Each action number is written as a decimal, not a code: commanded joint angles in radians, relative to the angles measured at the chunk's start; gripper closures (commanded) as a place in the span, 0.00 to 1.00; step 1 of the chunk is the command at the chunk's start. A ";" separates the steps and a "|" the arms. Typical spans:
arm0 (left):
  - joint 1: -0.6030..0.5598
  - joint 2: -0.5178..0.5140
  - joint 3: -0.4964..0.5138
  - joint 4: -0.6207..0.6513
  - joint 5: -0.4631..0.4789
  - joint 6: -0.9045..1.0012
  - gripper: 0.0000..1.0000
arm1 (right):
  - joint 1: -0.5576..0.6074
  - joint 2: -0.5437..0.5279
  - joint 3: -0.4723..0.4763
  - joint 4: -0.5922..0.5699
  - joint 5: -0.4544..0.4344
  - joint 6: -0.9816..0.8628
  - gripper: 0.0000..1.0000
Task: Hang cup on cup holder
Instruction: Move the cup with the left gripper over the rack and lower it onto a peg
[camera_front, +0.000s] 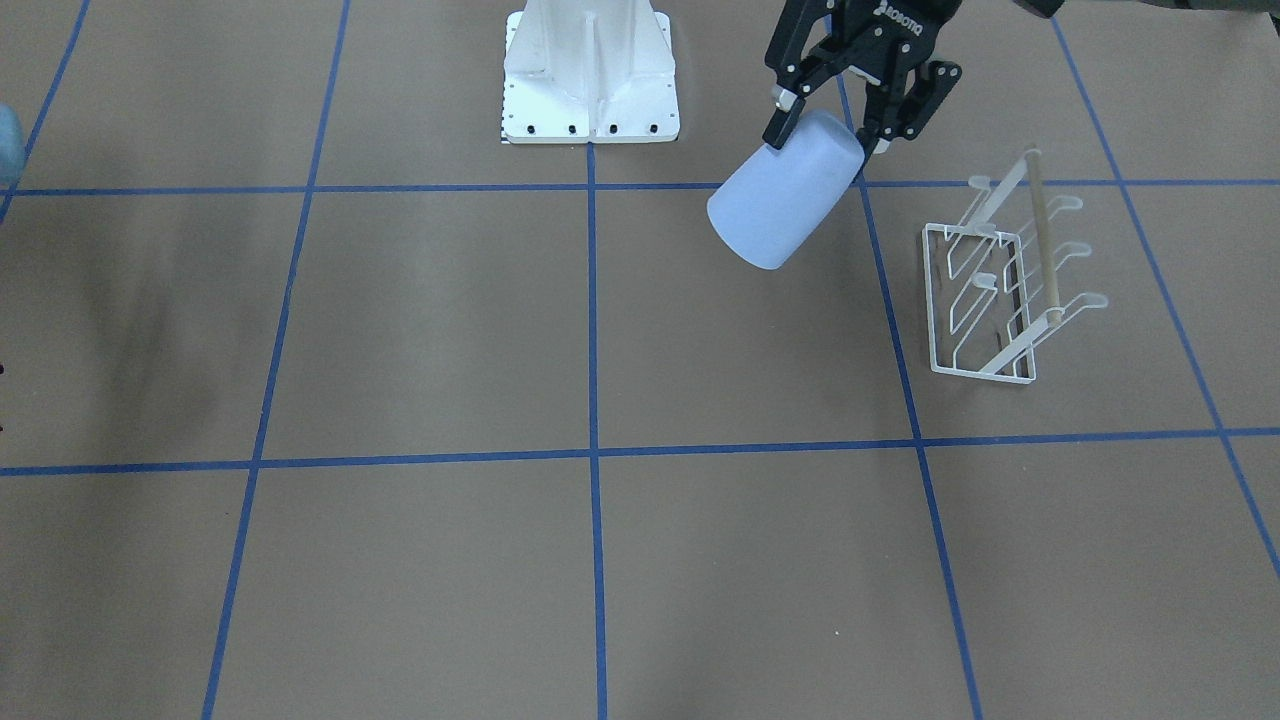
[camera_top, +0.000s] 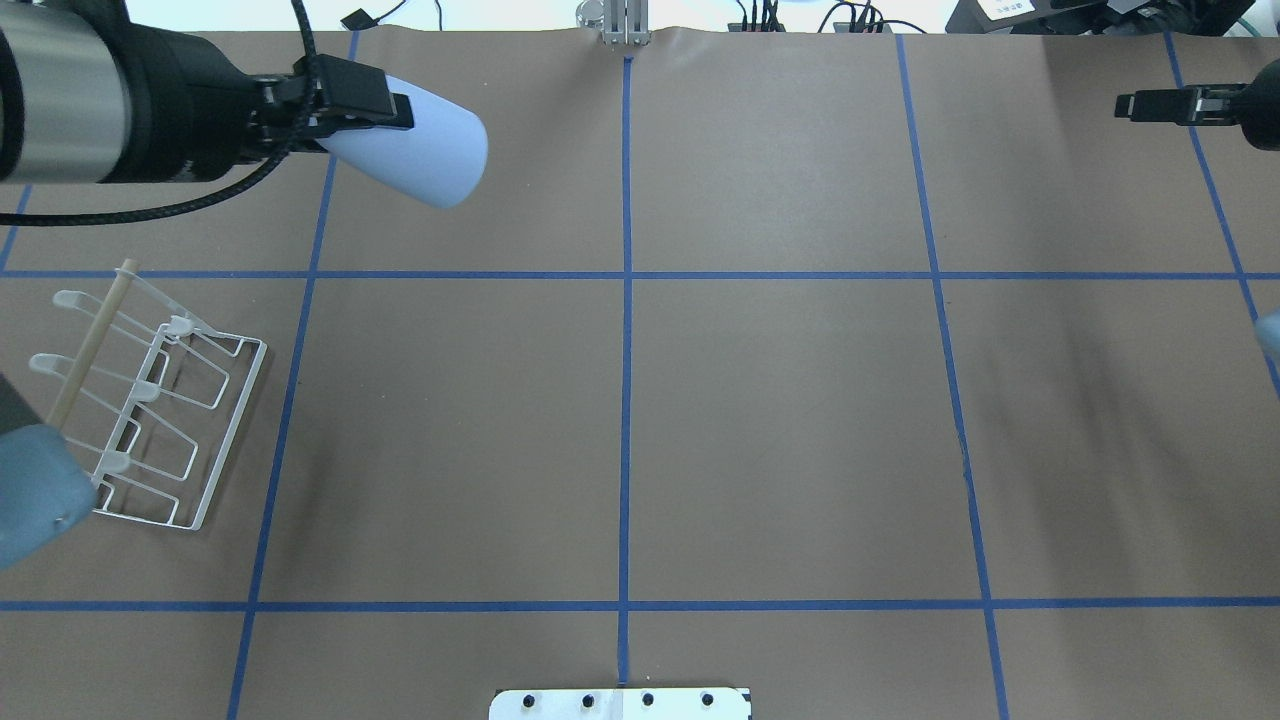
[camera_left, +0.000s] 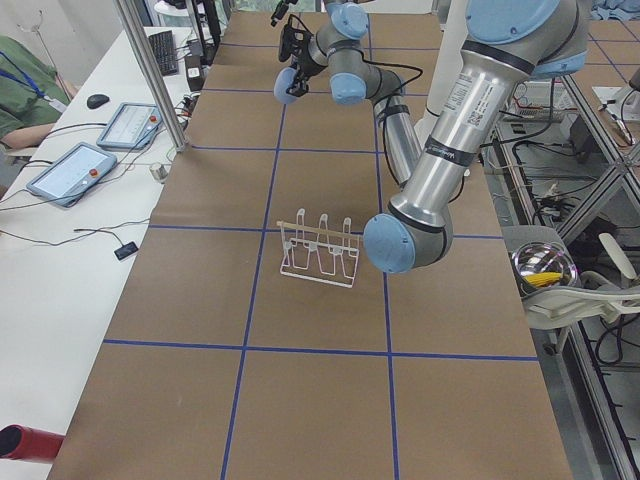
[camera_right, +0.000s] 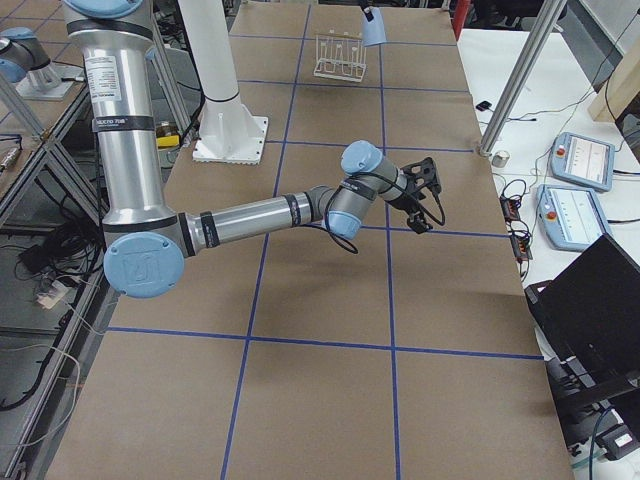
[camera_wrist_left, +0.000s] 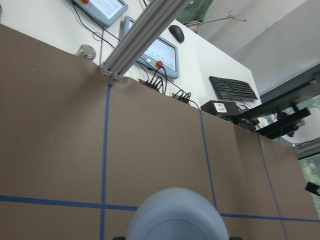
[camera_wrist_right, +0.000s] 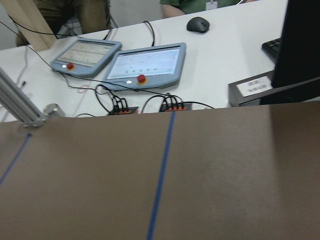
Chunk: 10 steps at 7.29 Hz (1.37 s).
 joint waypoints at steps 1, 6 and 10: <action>-0.053 0.008 -0.055 0.240 0.001 0.229 1.00 | 0.042 -0.020 -0.007 -0.265 -0.004 -0.269 0.00; -0.060 0.219 -0.103 0.477 -0.007 0.600 1.00 | 0.151 0.027 -0.005 -0.793 0.301 -0.575 0.00; -0.057 0.206 -0.013 0.526 -0.097 0.647 1.00 | 0.154 0.026 -0.016 -0.825 0.315 -0.586 0.00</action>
